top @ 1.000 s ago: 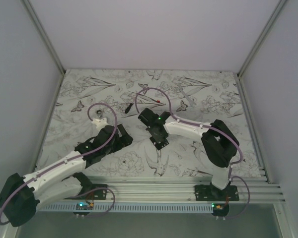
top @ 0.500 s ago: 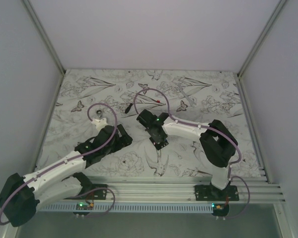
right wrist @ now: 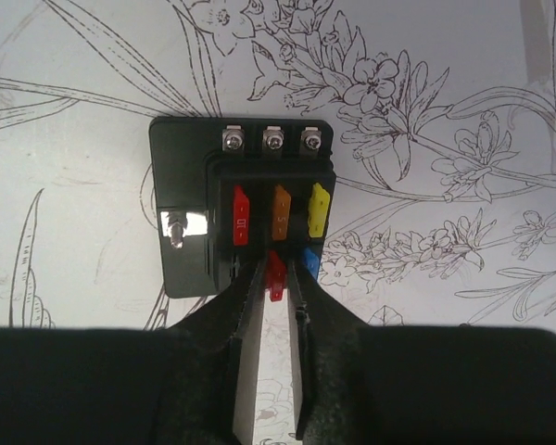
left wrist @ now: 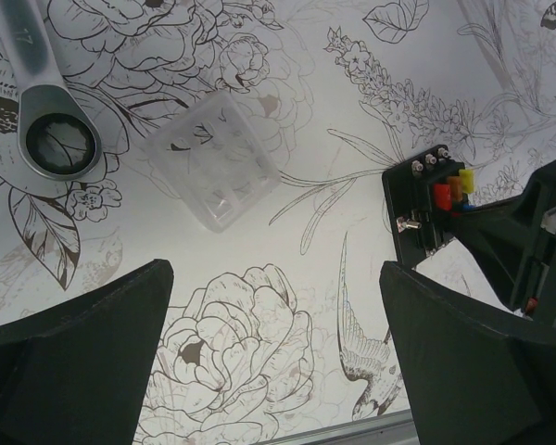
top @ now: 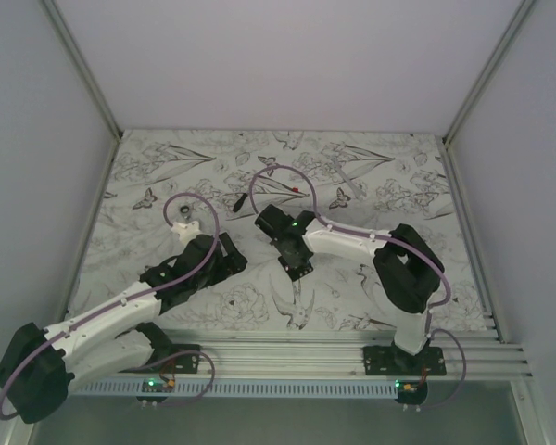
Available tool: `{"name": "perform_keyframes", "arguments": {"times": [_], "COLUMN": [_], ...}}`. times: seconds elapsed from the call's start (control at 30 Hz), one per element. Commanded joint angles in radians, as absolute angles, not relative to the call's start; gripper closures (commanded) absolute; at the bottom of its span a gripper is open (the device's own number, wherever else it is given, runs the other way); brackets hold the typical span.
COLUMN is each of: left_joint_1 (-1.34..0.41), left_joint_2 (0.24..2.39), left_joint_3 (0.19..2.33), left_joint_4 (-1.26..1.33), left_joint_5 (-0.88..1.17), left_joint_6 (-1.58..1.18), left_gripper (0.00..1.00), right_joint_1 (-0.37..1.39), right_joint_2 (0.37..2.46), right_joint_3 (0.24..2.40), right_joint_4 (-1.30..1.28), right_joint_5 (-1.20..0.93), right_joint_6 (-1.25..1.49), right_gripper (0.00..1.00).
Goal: Snap on the fuse box
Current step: Install the fuse at the fuse box base.
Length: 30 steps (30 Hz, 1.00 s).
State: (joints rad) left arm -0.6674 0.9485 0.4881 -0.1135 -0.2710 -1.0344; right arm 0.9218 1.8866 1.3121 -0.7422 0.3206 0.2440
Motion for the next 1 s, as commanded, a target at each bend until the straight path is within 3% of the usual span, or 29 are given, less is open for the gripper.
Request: {"name": "perform_keyframes", "arguments": {"times": [0.0, 0.13, 0.5, 0.97], "left_joint_1": [-0.662, -0.662, -0.662, -0.662], "left_joint_2": [0.943, 0.945, 0.952, 0.956], "left_joint_3": [0.483, 0.483, 0.486, 0.489], "left_joint_4": [-0.153, -0.153, -0.153, -0.153], "left_joint_5": [-0.276, -0.272, -0.265, -0.255], "left_joint_6": [-1.022, -1.023, -1.023, -1.023], "left_gripper": [0.0, 0.0, 0.0, 0.0], "right_joint_1": [0.933, 0.933, 0.897, 0.882], "right_joint_2": [1.802, 1.765, 1.737, 1.749], "right_joint_3": [1.3, 1.281, 1.206, 1.18], "right_joint_4": [-0.705, -0.687, -0.616, -0.591], "right_joint_5": [0.305, 0.296, 0.231, 0.227], "right_joint_6": [0.254, 0.256, 0.277, 0.281], "right_gripper": [0.74, 0.69, 0.69, 0.77]}}
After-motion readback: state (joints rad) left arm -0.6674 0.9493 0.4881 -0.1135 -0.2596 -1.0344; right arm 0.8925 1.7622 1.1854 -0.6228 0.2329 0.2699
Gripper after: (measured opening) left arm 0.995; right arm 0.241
